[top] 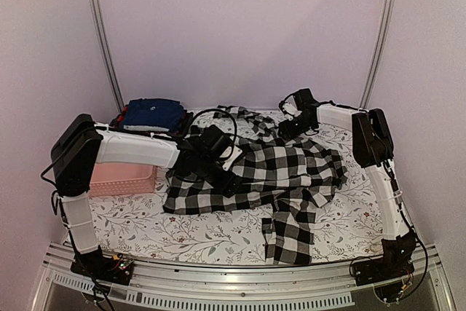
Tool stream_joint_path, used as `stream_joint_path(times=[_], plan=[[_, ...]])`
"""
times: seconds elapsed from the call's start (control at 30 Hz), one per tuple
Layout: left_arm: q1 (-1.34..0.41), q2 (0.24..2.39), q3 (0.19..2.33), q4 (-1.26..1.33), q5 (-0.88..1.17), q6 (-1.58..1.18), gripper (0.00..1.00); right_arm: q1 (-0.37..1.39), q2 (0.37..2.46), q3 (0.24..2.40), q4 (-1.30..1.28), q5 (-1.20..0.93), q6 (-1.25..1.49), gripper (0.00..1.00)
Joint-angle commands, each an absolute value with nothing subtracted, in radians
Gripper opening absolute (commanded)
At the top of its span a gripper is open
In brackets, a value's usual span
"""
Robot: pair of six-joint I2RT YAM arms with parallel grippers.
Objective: Fold and stack the mixed laundry pile
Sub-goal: Adjust the flattened shirt at the center of the board.
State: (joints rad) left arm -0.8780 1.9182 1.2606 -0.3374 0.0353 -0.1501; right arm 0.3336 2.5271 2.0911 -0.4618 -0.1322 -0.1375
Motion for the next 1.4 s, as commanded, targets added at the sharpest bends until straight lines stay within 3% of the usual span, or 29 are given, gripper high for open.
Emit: stream_joint_path(times=[0.0, 0.2, 0.37, 0.43, 0.6, 0.77, 0.9, 1.07, 1.2, 1.37], plan=[[-0.881, 1.905, 1.231, -0.363, 0.019, -0.157, 0.81, 0.345, 2.594, 2.131, -0.533, -0.017, -0.162, 0.65], [-0.872, 1.892, 1.193, -0.383, 0.003, -0.158, 0.8, 0.35, 2.659, 2.227, -0.658, 0.119, -0.133, 0.49], [-0.849, 1.874, 1.122, -0.401, 0.04, -0.171, 0.73, 0.275, 2.661, 2.205, -0.716, 0.208, -0.072, 0.47], [-0.839, 1.87, 1.09, -0.418, 0.056, -0.18, 0.69, 0.218, 2.638, 2.174, -0.72, 0.201, -0.056, 0.37], [-0.824, 1.852, 0.998, -0.43, 0.07, -0.209, 0.6, 0.123, 2.626, 2.168, -0.702, 0.199, -0.054, 0.38], [-0.825, 1.821, 0.979, -0.432, 0.049, -0.23, 0.62, 0.099, 2.714, 2.32, -0.712, 0.15, -0.068, 0.39], [-0.844, 1.752, 1.002, -0.392, 0.03, -0.229, 0.73, 0.104, 2.766, 2.415, -0.72, 0.13, -0.089, 0.43], [-0.994, 1.617, 1.027, -0.26, 0.083, -0.156, 0.87, 0.118, 2.562, 2.221, -0.624, 0.029, -0.057, 0.62], [-1.128, 1.671, 1.079, -0.231, 0.104, -0.074, 0.9, 0.144, 2.337, 2.033, -0.556, -0.028, -0.036, 0.73], [-1.262, 1.813, 1.152, -0.203, 0.144, -0.004, 0.89, 0.153, 2.141, 1.856, -0.54, -0.115, 0.03, 0.74]])
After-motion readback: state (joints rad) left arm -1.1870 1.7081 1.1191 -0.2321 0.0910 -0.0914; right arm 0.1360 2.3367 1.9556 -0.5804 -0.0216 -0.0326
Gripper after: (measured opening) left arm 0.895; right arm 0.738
